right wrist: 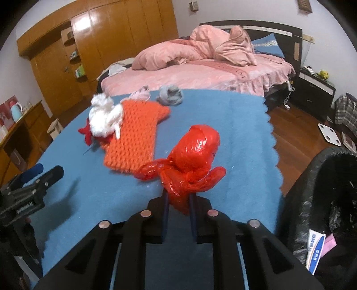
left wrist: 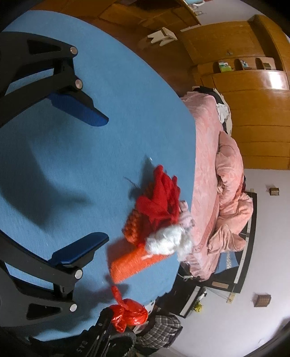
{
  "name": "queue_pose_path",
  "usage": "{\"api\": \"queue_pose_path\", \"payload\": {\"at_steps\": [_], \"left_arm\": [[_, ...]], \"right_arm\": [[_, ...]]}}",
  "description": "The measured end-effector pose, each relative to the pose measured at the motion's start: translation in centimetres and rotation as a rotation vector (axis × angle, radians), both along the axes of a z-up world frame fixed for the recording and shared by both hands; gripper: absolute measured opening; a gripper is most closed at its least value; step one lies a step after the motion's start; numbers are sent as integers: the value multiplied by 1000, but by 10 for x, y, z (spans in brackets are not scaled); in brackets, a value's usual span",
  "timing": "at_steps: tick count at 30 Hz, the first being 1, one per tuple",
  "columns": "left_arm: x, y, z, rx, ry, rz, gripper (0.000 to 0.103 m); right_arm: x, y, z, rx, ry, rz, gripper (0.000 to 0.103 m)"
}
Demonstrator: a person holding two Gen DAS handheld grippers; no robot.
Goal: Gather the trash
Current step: 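Grasp the red plastic bag with the right tool and lift it, then grasp the white tissue ball with the left tool while the right tool holds the red bag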
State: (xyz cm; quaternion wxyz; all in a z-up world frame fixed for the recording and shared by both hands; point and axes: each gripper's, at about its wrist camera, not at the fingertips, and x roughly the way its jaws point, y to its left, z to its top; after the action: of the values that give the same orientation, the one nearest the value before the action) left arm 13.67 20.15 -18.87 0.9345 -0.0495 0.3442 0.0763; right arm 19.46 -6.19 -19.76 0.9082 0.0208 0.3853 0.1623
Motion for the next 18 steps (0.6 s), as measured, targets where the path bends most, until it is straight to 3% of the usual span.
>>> {"api": "queue_pose_path", "payload": {"at_steps": [10, 18], "left_arm": [[43, -33, 21, -10, -77, -74, 93], [87, -55, 17, 7, -69, -106, 72]], "right_arm": [[30, -12, 19, 23, -34, -55, 16], [41, -16, 24, 41, -39, -67, 16]]}}
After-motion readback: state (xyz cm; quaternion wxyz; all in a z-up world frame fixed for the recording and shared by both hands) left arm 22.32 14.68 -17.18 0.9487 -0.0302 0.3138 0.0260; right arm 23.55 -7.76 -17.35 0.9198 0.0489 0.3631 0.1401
